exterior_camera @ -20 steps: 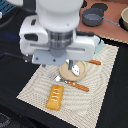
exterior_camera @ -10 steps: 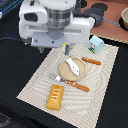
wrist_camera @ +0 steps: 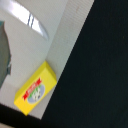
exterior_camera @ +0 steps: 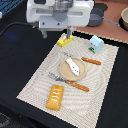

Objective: Interact with the objects in diverse but meaningful ways.

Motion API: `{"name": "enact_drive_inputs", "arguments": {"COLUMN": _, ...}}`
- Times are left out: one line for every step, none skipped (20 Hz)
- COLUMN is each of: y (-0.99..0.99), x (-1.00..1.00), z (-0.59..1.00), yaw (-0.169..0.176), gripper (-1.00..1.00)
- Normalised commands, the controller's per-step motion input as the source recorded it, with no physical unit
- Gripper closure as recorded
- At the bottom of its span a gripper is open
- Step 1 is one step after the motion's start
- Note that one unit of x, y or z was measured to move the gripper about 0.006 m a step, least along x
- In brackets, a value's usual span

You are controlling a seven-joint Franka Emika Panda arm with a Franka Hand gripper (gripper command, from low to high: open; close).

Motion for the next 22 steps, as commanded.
{"name": "enact_drive_inputs", "arguments": {"y": 0.8, "x": -0.6, "z": -0.25, "yaw": 0.001, "gripper": -1.0}}
{"name": "enact_drive_inputs", "arguments": {"y": 0.8, "x": -0.59, "z": -0.29, "yaw": 0.0, "gripper": -1.0}}
{"name": "enact_drive_inputs", "arguments": {"y": 0.8, "x": -0.55, "z": -0.33, "yaw": 0.0, "gripper": -1.0}}
{"name": "enact_drive_inputs", "arguments": {"y": 0.75, "x": -0.51, "z": -0.41, "yaw": 0.0, "gripper": -1.0}}
{"name": "enact_drive_inputs", "arguments": {"y": 0.72, "x": -0.49, "z": -0.43, "yaw": 0.0, "gripper": -1.0}}
{"name": "enact_drive_inputs", "arguments": {"y": 0.61, "x": -0.52, "z": -0.47, "yaw": -0.031, "gripper": -1.0}}
{"name": "enact_drive_inputs", "arguments": {"y": 0.52, "x": -0.51, "z": -0.48, "yaw": -0.063, "gripper": -1.0}}
{"name": "enact_drive_inputs", "arguments": {"y": 0.49, "x": -0.47, "z": -0.47, "yaw": -0.079, "gripper": -1.0}}
{"name": "enact_drive_inputs", "arguments": {"y": 0.45, "x": -0.41, "z": -0.44, "yaw": -0.097, "gripper": -1.0}}
{"name": "enact_drive_inputs", "arguments": {"y": 0.41, "x": -0.36, "z": -0.43, "yaw": -0.121, "gripper": -1.0}}
{"name": "enact_drive_inputs", "arguments": {"y": 0.34, "x": -0.36, "z": -0.41, "yaw": -0.137, "gripper": -1.0}}
{"name": "enact_drive_inputs", "arguments": {"y": 0.28, "x": -0.29, "z": -0.36, "yaw": -0.145, "gripper": -1.0}}
{"name": "enact_drive_inputs", "arguments": {"y": 0.25, "x": -0.23, "z": -0.32, "yaw": -0.153, "gripper": -1.0}}
{"name": "enact_drive_inputs", "arguments": {"y": 0.11, "x": -0.2, "z": -0.23, "yaw": -0.167, "gripper": -1.0}}
{"name": "enact_drive_inputs", "arguments": {"y": 0.0, "x": -0.29, "z": -0.15, "yaw": -0.193, "gripper": -1.0}}
{"name": "enact_drive_inputs", "arguments": {"y": 0.0, "x": -0.28, "z": -0.13, "yaw": -0.19, "gripper": -1.0}}
{"name": "enact_drive_inputs", "arguments": {"y": 0.0, "x": -0.2, "z": -0.11, "yaw": -0.196, "gripper": -1.0}}
{"name": "enact_drive_inputs", "arguments": {"y": 0.0, "x": -0.19, "z": -0.05, "yaw": -0.19, "gripper": -1.0}}
{"name": "enact_drive_inputs", "arguments": {"y": 0.0, "x": -0.15, "z": 0.0, "yaw": -0.174, "gripper": -1.0}}
{"name": "enact_drive_inputs", "arguments": {"y": 0.0, "x": -0.02, "z": 0.0, "yaw": -0.141, "gripper": -1.0}}
{"name": "enact_drive_inputs", "arguments": {"y": 0.0, "x": 0.04, "z": 0.0, "yaw": -0.121, "gripper": -1.0}}
{"name": "enact_drive_inputs", "arguments": {"y": 0.0, "x": 0.25, "z": 0.04, "yaw": -0.124, "gripper": -1.0}}
